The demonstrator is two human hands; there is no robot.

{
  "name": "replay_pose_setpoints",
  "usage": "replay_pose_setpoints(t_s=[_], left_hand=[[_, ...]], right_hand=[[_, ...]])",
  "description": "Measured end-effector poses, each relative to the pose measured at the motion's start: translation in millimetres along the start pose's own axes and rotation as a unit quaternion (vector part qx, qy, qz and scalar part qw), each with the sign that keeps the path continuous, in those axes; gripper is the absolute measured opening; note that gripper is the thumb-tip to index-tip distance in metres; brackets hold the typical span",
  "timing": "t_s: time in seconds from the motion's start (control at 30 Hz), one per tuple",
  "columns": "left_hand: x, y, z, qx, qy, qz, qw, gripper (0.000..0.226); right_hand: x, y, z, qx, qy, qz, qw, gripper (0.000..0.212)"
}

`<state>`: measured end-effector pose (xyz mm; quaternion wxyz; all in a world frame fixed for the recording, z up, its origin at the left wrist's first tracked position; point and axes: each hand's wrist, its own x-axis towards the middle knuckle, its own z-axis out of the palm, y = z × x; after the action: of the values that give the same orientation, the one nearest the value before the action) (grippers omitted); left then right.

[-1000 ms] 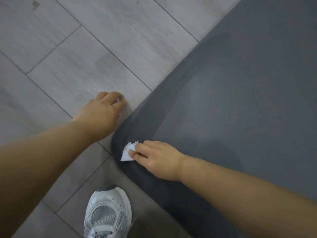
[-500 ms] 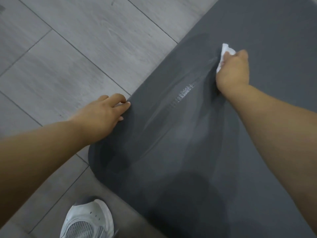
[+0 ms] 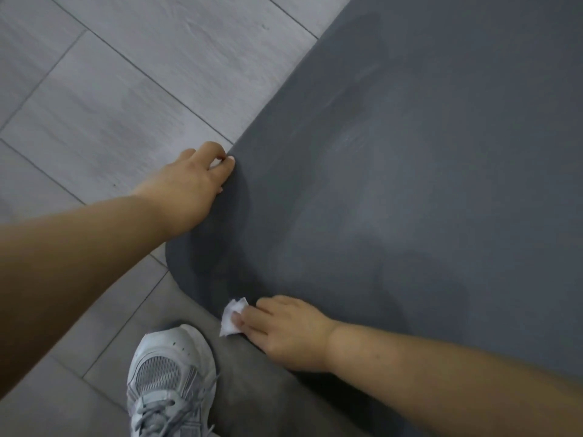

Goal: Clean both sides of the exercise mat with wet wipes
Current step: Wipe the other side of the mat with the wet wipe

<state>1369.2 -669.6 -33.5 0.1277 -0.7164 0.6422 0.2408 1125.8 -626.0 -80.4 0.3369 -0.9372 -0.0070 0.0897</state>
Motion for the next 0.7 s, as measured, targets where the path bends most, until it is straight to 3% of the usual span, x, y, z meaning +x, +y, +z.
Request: replay_pose_setpoints(t_s=[0.1, 0.2, 0.27, 0.33, 0.4, 0.47, 0.53, 0.6, 0.7], left_hand=[[-4, 5, 3, 0.022, 0.018, 0.0, 1.0, 0.052], [0, 12, 12, 0.049, 0.039, 0.077, 0.995, 0.059], [6, 25, 14, 0.052, 0.026, 0.115, 0.992, 0.062], [12, 38, 18, 0.06, -0.019, 0.094, 0.994, 0.063], [14, 43, 18, 0.122, -0.054, 0.075, 0.988, 0.062], [13, 47, 16, 0.152, -0.061, 0.075, 0.984, 0.06], [15, 48, 14, 0.174, -0.073, 0.068, 0.98, 0.06], [17, 51, 10, 0.185, -0.087, 0.061, 0.977, 0.06], [19, 54, 5, 0.191, -0.092, 0.06, 0.975, 0.061]], right_hand=[[-14, 18, -14, -0.042, 0.027, -0.032, 0.998, 0.031], [-21, 68, -56, -0.049, 0.105, 0.019, 0.993, 0.027], [-24, 109, -97, -0.063, 0.198, 0.12, 0.971, 0.029], [-35, 162, -135, -0.143, 0.28, 0.257, 0.914, 0.037], [-56, 209, -168, -0.204, 0.32, 0.406, 0.831, 0.032], [-74, 238, -189, -0.182, 0.338, 0.508, 0.771, 0.025], [-77, 241, -190, -0.101, 0.358, 0.548, 0.75, 0.025], [-67, 224, -177, -0.1, 0.367, 0.529, 0.759, 0.013], [-49, 176, -137, -0.08, 0.361, 0.446, 0.815, 0.012]])
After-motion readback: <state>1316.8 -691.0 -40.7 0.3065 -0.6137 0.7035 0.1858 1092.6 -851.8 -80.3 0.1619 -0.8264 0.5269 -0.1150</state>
